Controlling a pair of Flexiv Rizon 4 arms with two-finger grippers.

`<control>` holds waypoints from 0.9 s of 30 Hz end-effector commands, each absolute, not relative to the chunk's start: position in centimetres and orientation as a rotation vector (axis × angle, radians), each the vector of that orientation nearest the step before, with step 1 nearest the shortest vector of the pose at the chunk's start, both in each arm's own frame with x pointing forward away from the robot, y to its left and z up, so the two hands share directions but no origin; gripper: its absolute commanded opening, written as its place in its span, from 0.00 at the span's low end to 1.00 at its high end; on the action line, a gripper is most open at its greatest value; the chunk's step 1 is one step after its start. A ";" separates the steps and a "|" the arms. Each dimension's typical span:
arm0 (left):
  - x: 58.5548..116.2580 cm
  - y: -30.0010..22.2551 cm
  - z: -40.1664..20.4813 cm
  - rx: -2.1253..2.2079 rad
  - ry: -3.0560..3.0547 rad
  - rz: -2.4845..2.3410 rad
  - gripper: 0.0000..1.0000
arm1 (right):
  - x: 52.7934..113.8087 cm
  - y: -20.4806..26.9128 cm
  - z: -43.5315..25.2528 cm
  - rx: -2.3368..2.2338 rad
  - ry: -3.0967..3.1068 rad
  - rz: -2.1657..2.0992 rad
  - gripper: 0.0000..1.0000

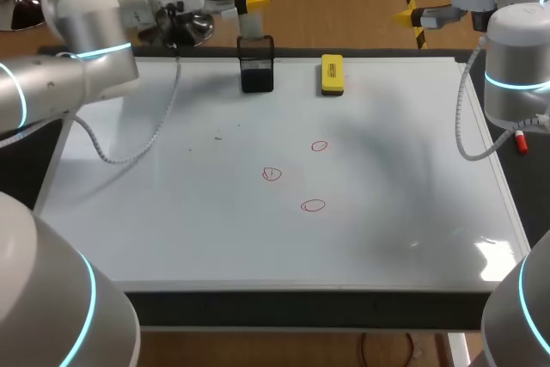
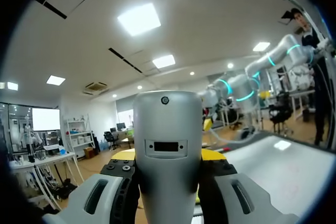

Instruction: Pick up the inspection probe, press it on each red-marked spot on the whiteboard one by one, put down the probe, pick up the eraser, and wipe off all the red marks.

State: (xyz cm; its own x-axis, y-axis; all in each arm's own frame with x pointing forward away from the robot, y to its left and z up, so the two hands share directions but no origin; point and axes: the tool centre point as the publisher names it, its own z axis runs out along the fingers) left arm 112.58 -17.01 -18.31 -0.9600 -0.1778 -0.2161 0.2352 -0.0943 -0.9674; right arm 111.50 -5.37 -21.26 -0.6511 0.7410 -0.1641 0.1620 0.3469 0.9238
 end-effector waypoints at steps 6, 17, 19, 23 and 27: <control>110.8 -16.1 -15.3 0.025 1.933 -2.084 0.00 | 111.6 -5.4 -21.2 0.785 2.039 1.301 1.00; 106.7 -15.3 -13.5 -0.042 1.983 -2.051 0.00 | 111.6 -5.4 -21.2 0.785 2.039 1.301 1.00; 106.3 -15.1 -13.7 -0.050 1.989 -2.055 0.00 | 111.6 -5.4 -21.2 0.785 2.039 1.301 1.00; 104.5 -15.3 -13.8 -0.070 2.007 -2.059 0.00 | 111.6 -5.4 -21.2 0.785 2.039 1.301 1.00; 103.1 -15.2 -14.4 -0.090 2.038 -2.052 0.00 | 111.6 -5.4 -21.2 0.785 2.039 1.301 1.00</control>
State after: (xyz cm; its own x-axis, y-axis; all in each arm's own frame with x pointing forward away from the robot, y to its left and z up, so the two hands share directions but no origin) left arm 104.43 -15.59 -14.51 -0.9763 -0.1697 -0.1346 0.1383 -0.0104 -0.9903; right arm 111.50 -5.37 -21.26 -0.6512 0.7410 -0.1641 0.1619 0.3470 0.9238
